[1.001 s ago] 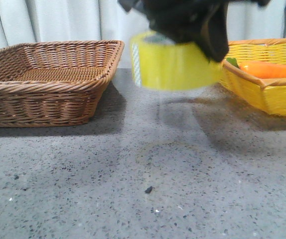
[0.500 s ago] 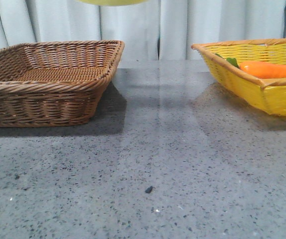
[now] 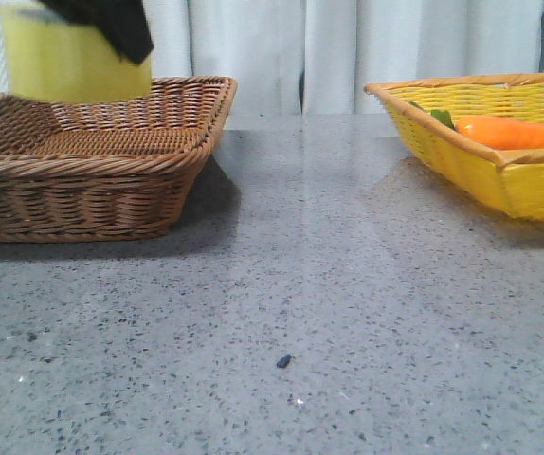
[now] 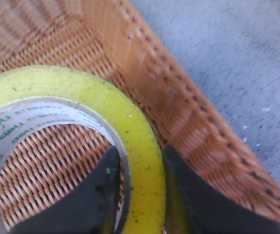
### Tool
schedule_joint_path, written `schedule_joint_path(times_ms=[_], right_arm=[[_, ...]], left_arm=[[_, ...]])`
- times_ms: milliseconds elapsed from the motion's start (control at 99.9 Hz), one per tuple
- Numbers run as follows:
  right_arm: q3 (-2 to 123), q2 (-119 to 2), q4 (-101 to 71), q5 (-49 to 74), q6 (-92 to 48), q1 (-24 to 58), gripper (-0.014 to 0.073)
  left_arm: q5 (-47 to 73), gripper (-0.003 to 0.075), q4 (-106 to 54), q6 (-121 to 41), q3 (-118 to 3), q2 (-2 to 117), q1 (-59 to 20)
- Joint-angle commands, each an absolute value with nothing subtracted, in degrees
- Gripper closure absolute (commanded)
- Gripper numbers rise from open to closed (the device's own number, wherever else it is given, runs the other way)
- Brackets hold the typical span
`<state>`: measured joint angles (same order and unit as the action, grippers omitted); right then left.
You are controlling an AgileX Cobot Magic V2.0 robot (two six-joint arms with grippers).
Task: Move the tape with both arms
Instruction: 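Lift the tape roll with the left gripper and lower it into the brown basket, then open the left gripper and raise it away from the tape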
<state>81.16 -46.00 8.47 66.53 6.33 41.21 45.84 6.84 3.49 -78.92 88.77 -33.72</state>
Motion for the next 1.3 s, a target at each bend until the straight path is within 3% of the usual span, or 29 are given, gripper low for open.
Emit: schedule_joint_path(times_ms=[0,360,460,580,670,920,1001,1201,1291], right_arm=[[82.2,-46.0,9.7,62.2,6.1,41.1,0.0668],[82.2,-46.0,9.7,62.0,6.1,41.1,0.0668],[82.2,-46.0,9.7,62.0,6.1,41.1,0.0668],[82.2,-46.0,9.7,62.2,6.1,41.1,0.0668],[82.2,-46.0,9.7,62.2,6.1,41.1,0.0668],[81.8,-45.4,12.2,59.7,6.1,41.1,0.0668],[78.8,-43.3,13.4,55.4,6.1,41.1,0.0668],[65.6,-34.5,16.7,42.3,6.1,41.1,0.0668],[58.2,-29.3,17.3,34.7,6.1,41.1,0.0668]], left_arm=[[38.1,0.0741,5.8,3.7,-77.2,85.9,-33.3],[30.1,0.0716,0.8,3.7,-70.0,86.8,-33.3],[29.6,0.0603,0.6,3.7,-70.0,86.9,-33.3],[29.4,0.0387,0.0,3.7,-70.0,86.9,-33.3],[29.3,0.0329,0.3,3.7,-70.0,86.7,-33.3],[29.4,0.0342,0.3,3.3,-70.2,79.3,-33.3],[30.7,0.0414,0.6,3.0,-70.2,75.2,-33.3],[28.6,0.0730,0.6,2.6,-63.6,61.3,-33.3],[27.7,0.0741,0.6,1.5,-58.4,54.0,-33.3]])
